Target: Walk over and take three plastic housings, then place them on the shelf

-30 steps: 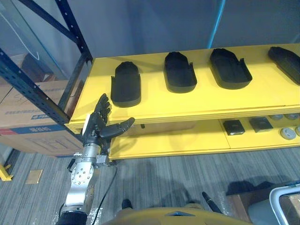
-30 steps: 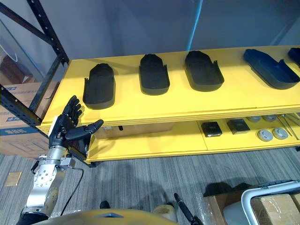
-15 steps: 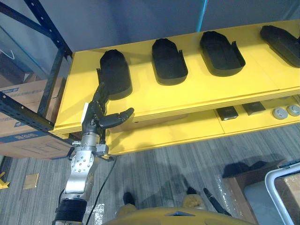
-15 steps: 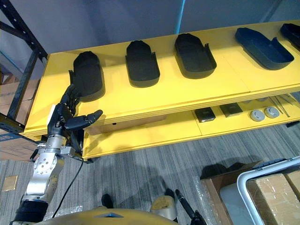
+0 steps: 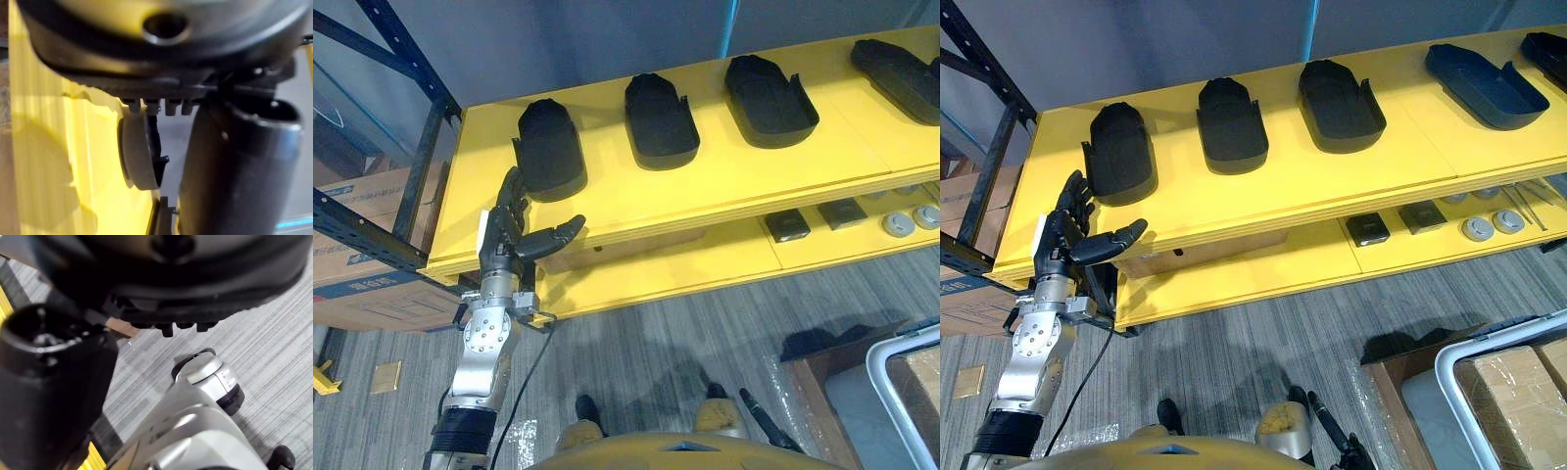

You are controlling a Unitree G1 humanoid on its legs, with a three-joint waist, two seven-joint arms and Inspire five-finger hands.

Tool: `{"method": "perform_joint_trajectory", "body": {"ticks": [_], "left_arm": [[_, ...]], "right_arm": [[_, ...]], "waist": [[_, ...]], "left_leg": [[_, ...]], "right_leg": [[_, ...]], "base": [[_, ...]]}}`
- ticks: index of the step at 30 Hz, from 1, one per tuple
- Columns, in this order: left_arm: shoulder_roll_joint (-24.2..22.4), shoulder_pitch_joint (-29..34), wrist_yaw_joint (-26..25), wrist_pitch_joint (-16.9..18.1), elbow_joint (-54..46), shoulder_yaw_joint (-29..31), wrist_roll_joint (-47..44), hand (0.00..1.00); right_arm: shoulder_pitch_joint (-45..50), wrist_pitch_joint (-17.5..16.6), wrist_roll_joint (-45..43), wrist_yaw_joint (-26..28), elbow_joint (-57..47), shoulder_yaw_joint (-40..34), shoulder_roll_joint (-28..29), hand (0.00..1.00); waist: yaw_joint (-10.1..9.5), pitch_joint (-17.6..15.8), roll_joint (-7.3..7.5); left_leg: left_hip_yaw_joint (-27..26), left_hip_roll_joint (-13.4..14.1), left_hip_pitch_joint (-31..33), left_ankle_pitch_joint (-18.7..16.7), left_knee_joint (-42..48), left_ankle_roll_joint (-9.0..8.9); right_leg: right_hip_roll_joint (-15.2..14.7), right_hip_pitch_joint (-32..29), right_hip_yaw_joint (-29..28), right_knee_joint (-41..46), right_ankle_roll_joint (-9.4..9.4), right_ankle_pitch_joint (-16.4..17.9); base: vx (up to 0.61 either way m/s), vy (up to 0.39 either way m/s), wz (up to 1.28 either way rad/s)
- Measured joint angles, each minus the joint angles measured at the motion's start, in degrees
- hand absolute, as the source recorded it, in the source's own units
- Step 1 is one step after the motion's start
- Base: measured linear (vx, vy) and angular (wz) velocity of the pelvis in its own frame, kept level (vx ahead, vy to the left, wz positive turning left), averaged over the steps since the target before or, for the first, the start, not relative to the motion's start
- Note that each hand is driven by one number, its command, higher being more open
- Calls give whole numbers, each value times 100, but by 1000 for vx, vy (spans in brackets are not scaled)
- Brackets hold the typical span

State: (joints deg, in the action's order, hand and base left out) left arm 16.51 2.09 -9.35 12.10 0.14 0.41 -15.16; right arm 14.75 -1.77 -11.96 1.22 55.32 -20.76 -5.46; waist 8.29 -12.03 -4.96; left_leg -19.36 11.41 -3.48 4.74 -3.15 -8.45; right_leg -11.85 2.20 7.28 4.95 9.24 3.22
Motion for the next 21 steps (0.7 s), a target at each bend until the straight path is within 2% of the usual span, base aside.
{"method": "perform_joint_trajectory", "body": {"ticks": [3, 6, 8, 10, 15, 17, 21], "left_arm": [[0, -1, -188, 13, 0, 2, 3, 100], [-1, -1, -328, 171, -3, 10, -52, 100], [-2, -1, -130, 401, -50, 12, -285, 100], [-26, 0, 161, 477, -273, 8, -528, 100], [-94, -60, 957, 494, -973, -412, -769, 100], [-94, -146, 1120, 488, -972, -555, -838, 100], [-98, -509, 1317, 372, -960, -753, -1382, 100]], "right_arm": [[19, 0, 1, -1, 2, -1, 1, 100], [20, -7, -1, -2, 2, -2, 3, 100], [20, -7, -1, -3, 3, -2, 3, 100], [15, -23, -1, 1, 4, -26, 12, 100], [34, 17, -14, -28, 24, -119, 69, 100], [50, 33, -16, -39, 24, -119, 69, 100], [141, 80, -16, -44, 23, -149, 71, 100]], "waist": [[1, 2, 1], [-7, 6, 3], [-26, 7, 5], [-26, 20, 4], [19, 30, -7], [53, 36, -17], [244, 40, -24]], "left_leg": [[2, -1, -4, 13, 1, -21], [15, -2, -24, 17, 10, -24], [12, -2, -88, 17, 9, -24], [4, -1, -114, 2, 10, -38], [-162, 7, -170, -137, 100, -73], [-213, 10, -189, -159, 104, -76], [-328, 10, -200, -175, 102, -88]], "right_leg": [[0, 6, -1, -1, 29, -19], [0, 48, 3, -5, 34, -24], [0, 108, 5, -4, 34, -25], [2, 137, -1, -12, 34, -24], [3, 103, -194, -13, 54, -36], [3, 86, -242, -12, 60, -39], [7, -10, -366, 2, 79, -50]], "base": [[0, 0, 0], [0, 0, 0], [0, 0, 0], [0, 0, 0], [-17, 12, -17], [-10, 10, -15], [-4, 6, -14]]}}
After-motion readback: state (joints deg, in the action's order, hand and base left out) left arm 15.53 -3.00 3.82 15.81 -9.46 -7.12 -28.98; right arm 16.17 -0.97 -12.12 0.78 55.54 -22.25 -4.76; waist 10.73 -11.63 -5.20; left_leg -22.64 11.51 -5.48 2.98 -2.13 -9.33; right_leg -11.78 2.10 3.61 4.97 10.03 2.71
